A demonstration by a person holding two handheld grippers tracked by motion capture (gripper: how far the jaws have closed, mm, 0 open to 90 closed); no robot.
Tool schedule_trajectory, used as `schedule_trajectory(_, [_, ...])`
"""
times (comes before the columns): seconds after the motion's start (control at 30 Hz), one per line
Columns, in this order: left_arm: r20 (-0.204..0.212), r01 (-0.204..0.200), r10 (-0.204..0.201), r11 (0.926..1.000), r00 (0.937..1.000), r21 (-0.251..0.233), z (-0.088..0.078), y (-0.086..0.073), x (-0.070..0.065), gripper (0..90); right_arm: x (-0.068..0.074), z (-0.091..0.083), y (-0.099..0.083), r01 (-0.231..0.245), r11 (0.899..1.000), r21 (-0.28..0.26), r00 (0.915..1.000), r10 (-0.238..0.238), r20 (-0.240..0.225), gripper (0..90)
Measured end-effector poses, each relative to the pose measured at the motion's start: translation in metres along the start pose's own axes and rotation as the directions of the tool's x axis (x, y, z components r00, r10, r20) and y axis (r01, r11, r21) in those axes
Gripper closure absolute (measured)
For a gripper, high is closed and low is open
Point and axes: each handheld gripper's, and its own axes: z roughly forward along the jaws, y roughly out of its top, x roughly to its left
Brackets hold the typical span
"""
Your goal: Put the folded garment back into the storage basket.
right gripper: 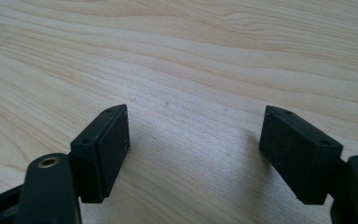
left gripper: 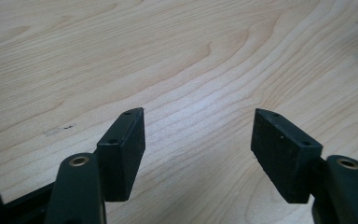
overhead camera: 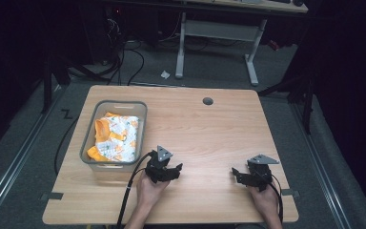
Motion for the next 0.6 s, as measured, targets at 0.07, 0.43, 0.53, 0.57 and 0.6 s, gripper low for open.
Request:
schedule_trajectory(0.07, [-0.002, 0.002, -0.002, 1.0000, 1.0000, 0.004, 0.003, -0.001, 0.000, 35.5, 0.000, 0.000, 0.000, 0.000, 1.000, 0.000, 1.0000, 0.000, 0.000, 24.6])
schedule_trajectory(0.43, [-0.058, -0.017, 0.018, 0.9997, 0.9981, 0.019, 0.015, -0.011, 0.001, 35.2, 0.000, 0.000, 0.000, 0.000, 1.000, 0.000, 1.0000, 0.000, 0.000, 24.7])
schedule_trajectory(0.53, [-0.082, -0.036, 0.038, 0.9988, 0.9959, 0.032, 0.016, -0.010, 0.000, 34.8, 0.000, 0.000, 0.000, 0.000, 1.000, 0.000, 1.0000, 0.000, 0.000, 24.7])
schedule_trajectory(0.57, [-0.090, -0.042, 0.045, 0.9986, 0.9949, 0.033, 0.017, -0.010, -0.001, 34.1, 0.000, 0.000, 0.000, 0.000, 1.000, 0.000, 1.0000, 0.000, 0.000, 24.6])
schedule_trajectory(0.6, [-0.093, -0.040, 0.043, 0.9986, 0.9947, 0.034, 0.017, -0.010, -0.001, 33.1, 0.000, 0.000, 0.000, 0.000, 1.000, 0.000, 1.0000, 0.000, 0.000, 24.6])
